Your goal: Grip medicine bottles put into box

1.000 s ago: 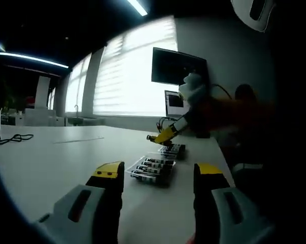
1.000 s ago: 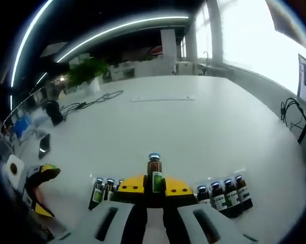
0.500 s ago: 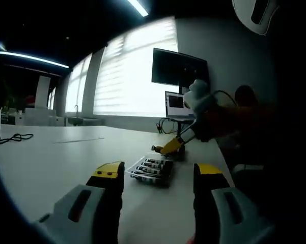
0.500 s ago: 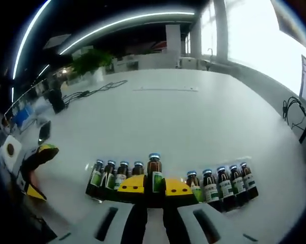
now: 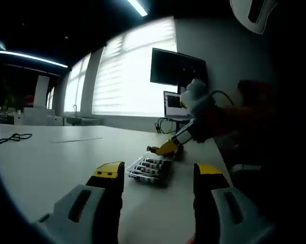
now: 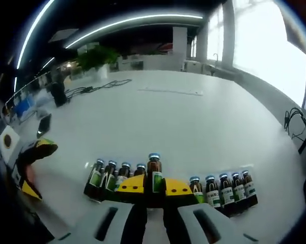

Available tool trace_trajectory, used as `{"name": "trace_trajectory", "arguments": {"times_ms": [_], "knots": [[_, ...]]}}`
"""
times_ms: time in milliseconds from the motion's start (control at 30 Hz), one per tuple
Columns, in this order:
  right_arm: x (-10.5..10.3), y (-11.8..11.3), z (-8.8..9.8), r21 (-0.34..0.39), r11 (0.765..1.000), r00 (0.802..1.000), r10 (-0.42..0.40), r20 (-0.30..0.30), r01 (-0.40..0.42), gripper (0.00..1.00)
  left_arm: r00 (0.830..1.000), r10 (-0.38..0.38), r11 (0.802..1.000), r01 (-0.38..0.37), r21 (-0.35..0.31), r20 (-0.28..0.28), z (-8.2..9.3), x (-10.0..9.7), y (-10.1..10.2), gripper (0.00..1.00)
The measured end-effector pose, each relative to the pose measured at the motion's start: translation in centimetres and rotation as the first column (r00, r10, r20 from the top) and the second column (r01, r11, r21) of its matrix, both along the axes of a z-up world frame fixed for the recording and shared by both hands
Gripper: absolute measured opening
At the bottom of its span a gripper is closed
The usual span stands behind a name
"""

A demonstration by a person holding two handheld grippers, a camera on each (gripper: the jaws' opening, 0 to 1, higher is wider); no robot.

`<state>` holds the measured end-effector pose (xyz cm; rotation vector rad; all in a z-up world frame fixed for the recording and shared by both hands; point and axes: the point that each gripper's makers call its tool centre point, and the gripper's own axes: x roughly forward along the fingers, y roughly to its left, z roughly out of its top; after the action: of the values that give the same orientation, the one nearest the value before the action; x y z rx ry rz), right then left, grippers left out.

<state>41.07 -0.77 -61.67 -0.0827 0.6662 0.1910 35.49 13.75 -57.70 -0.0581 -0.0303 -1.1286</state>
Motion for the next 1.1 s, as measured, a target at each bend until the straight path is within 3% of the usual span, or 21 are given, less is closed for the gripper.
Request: {"name": "trace_trajectory", "arguments": {"times_ms": [467,600,1100], "knots": [[0.1,-0.3,-0.3,-0.032,0.999,1.000,0.010,0.006,-0.010,0.08,1.000,-0.006,1.000,0.006,-0.004,-0.003,0.2,-0.1,-0.1,0.47],[0.3,-0.2,0.3,-0.018,1.000,0.999,0.005,0.045,-0.004,0.06,1.000,-0.007,1.000,0.007,-0.003,-0.004,0.2,-0.1,-0.1,0.47],[0.2,-0.5,0.9,0.007,1.000,0.998,-0.009,0.060,0.009,0.06,1.000,-0.006,1.000,0.006,-0.001,-0.005,0.1,-0.1,-0.1,0.47]]}}
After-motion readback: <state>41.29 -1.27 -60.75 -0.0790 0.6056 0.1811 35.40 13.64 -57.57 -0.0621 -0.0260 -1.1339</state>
